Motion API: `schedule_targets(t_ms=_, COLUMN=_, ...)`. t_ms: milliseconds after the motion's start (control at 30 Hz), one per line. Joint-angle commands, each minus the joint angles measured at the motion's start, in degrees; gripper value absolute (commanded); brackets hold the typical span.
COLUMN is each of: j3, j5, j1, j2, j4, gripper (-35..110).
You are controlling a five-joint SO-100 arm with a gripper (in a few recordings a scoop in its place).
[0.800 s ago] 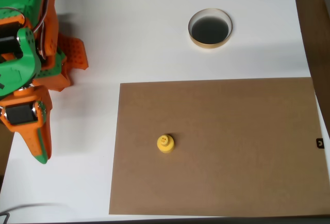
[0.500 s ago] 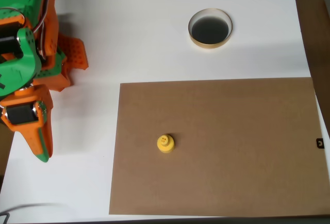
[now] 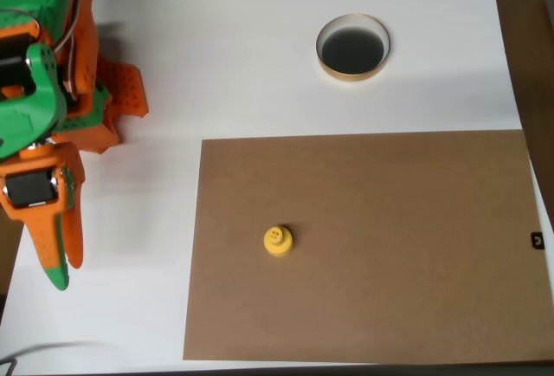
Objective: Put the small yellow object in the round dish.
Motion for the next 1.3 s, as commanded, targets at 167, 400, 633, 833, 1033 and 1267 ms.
schedule_targets(t_ms=167, j3=-12.5, j5=-1.7, j1=-5.7, j2=-9.3, j4=0.6, gripper=20)
schedule_targets(t_ms=400, j3=-17.6, j5=-6.5, j1=-7.8, j2=-18.7, j4=-0.9, gripper=22)
schedule_targets(t_ms=633, j3=-21.6, j5=-9.1, j1=-10.5, j2=-27.3, j4=-1.2, gripper=23)
schedule_targets(t_ms=833, j3=-30.0, j5=-8.1, j1=-13.0, j2=-43.2, j4=-0.5, gripper=23)
schedule_targets(t_ms=1033, j3=-37.4, j5=-8.2, j1=-17.3, j2=-54.3, j4=1.9, gripper=23)
schedule_targets(t_ms=1267, j3=-43.5, j5=-7.7, j1=-21.7, j2=-64.2, j4=3.7, gripper=23)
